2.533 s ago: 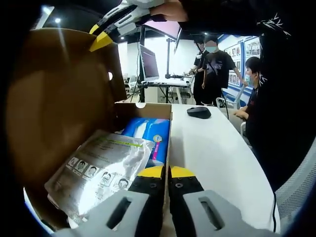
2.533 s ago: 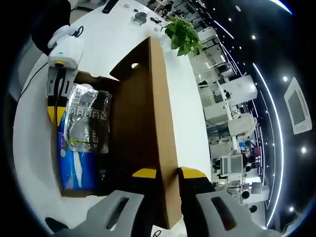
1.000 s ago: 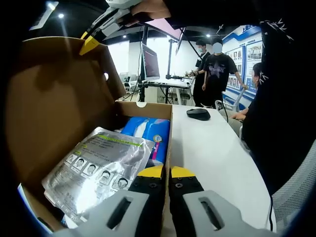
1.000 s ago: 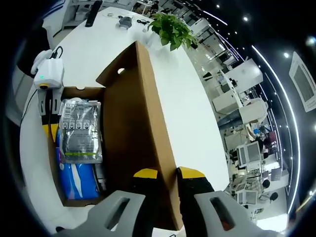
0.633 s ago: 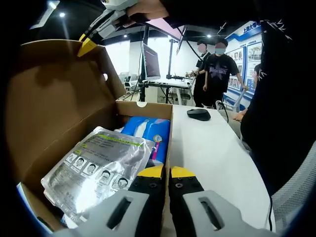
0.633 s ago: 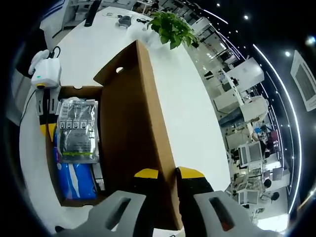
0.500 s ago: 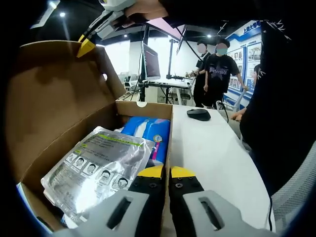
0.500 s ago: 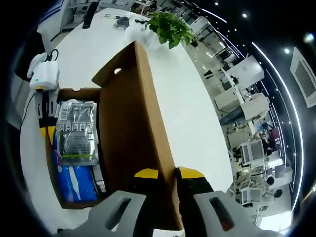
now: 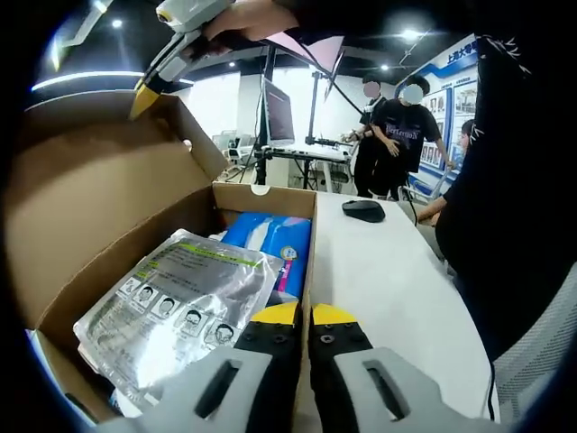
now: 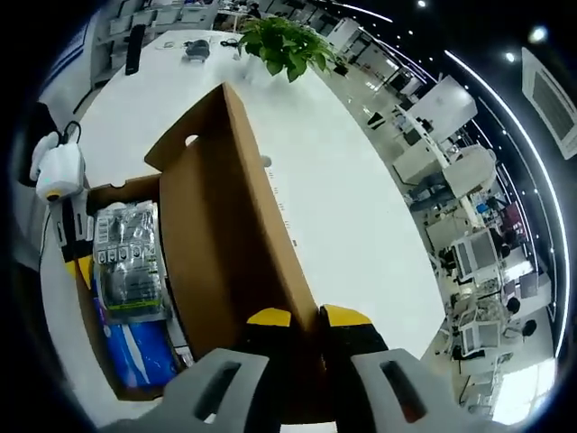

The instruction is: Operate the shoe box by opening the lid, removing the specified soft item, and placing it in the target area until the item is outside and the box remains undamaged.

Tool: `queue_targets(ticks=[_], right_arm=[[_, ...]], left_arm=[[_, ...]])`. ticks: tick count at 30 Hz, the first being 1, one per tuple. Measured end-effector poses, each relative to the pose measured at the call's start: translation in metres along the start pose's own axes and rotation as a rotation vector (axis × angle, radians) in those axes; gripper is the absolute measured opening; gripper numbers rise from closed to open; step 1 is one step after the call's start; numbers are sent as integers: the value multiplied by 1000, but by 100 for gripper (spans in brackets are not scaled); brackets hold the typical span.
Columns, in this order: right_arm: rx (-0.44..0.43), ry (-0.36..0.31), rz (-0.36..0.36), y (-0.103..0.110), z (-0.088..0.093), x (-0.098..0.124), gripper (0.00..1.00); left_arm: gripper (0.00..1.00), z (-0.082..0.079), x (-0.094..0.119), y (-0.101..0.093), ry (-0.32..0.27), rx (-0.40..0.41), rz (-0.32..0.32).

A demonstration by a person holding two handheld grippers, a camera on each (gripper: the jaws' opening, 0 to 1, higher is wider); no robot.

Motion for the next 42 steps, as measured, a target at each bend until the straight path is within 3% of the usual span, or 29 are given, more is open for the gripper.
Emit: queue_targets(ticks=[5, 9, 21, 42], right_arm=[[16, 8, -3, -2, 2, -7, 6], [148, 33, -1, -3, 4, -13, 4], [236, 73, -30, -4, 5, -23, 2], [259, 134, -109, -4, 12, -49, 3]], left_arm=[[1, 0, 0, 0, -2, -2, -2], [1, 0, -1, 0, -3, -3, -2], [1, 1, -1, -1, -6, -8, -4], [1, 1, 0, -3, -6, -22, -7]])
Point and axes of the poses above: the point that each gripper's makers call its tool centre point, and the gripper's own axes: x roughly backward along the fingers, y roughly to its left, z roughly out of its underside, the point moved 2 cm from there along x, roughly backward along the fingers, and after that the axes turned 2 degrees about z, right-handed, at the moved point
